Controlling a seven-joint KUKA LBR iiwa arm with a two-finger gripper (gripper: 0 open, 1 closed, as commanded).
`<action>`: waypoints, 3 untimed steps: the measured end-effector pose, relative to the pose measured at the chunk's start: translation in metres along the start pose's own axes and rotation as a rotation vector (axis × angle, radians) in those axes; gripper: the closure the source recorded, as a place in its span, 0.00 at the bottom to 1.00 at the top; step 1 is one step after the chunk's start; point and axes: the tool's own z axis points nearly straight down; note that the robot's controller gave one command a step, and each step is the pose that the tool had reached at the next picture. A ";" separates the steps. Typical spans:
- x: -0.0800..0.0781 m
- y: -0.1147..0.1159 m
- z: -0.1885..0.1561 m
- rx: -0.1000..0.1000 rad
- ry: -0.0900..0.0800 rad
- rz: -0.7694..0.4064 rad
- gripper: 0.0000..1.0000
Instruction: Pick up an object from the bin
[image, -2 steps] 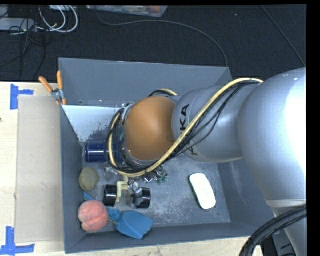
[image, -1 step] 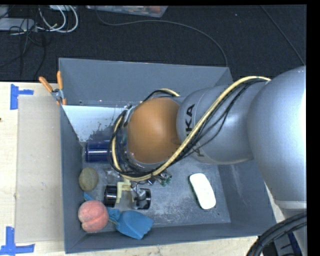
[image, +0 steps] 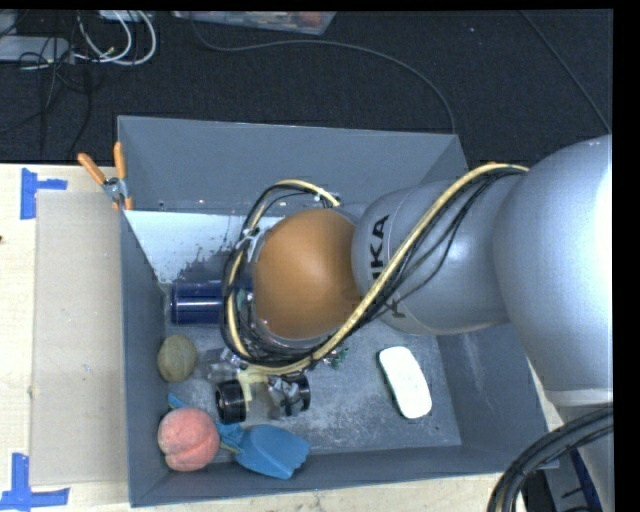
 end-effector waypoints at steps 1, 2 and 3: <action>-0.008 -0.010 0.011 -0.001 -0.002 0.130 1.00; -0.008 -0.010 0.011 -0.001 -0.002 0.130 1.00; -0.006 -0.009 0.004 -0.006 0.004 0.131 1.00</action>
Offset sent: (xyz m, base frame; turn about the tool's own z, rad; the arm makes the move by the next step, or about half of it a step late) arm 0.0000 0.0000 0.0000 0.0000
